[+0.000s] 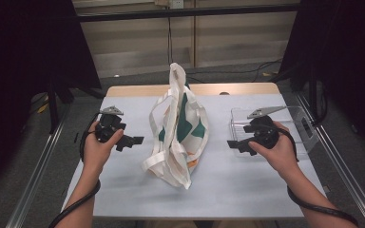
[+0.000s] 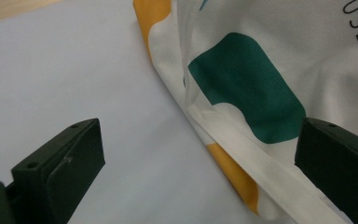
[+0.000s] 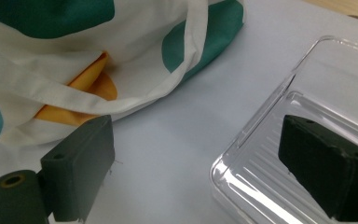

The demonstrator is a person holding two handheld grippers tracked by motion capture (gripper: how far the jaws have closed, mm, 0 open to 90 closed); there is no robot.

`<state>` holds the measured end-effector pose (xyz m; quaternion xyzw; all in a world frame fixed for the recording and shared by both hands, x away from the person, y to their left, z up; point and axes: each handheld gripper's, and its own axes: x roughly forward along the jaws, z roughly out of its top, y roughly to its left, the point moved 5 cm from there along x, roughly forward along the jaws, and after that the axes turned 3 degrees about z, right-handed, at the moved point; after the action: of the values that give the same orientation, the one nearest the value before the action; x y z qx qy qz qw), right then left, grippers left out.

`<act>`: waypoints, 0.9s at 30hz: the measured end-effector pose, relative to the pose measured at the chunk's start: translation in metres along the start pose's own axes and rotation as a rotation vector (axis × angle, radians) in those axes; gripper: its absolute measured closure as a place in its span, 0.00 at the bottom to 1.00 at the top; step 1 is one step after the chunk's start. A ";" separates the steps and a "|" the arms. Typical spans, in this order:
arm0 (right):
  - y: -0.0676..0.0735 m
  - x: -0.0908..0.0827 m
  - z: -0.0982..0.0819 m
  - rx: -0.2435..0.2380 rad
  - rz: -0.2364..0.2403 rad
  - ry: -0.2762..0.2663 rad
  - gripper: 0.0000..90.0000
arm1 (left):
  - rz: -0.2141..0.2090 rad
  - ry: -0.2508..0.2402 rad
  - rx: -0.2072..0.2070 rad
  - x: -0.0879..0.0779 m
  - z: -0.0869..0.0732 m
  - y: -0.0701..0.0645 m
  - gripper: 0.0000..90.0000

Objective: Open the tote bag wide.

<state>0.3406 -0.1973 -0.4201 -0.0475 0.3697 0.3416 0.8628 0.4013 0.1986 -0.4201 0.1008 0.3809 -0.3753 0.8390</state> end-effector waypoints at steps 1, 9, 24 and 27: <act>0.000 0.001 0.001 -0.003 0.001 0.001 0.12 | 0.000 0.008 0.012 0.000 0.001 0.000 0.01; 0.002 0.009 0.012 -0.019 -0.004 -0.002 0.12 | -0.007 0.023 0.013 0.002 0.006 -0.001 0.01; -0.001 0.020 0.024 -0.022 0.010 -0.003 0.12 | -0.006 0.013 0.013 0.006 0.018 -0.004 0.01; 0.000 0.022 0.027 -0.032 0.014 0.001 0.13 | -0.011 0.014 0.003 0.007 0.020 -0.005 0.01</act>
<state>0.3680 -0.1759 -0.4158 -0.0586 0.3649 0.3532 0.8594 0.4120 0.1824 -0.4110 0.1026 0.3868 -0.3797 0.8341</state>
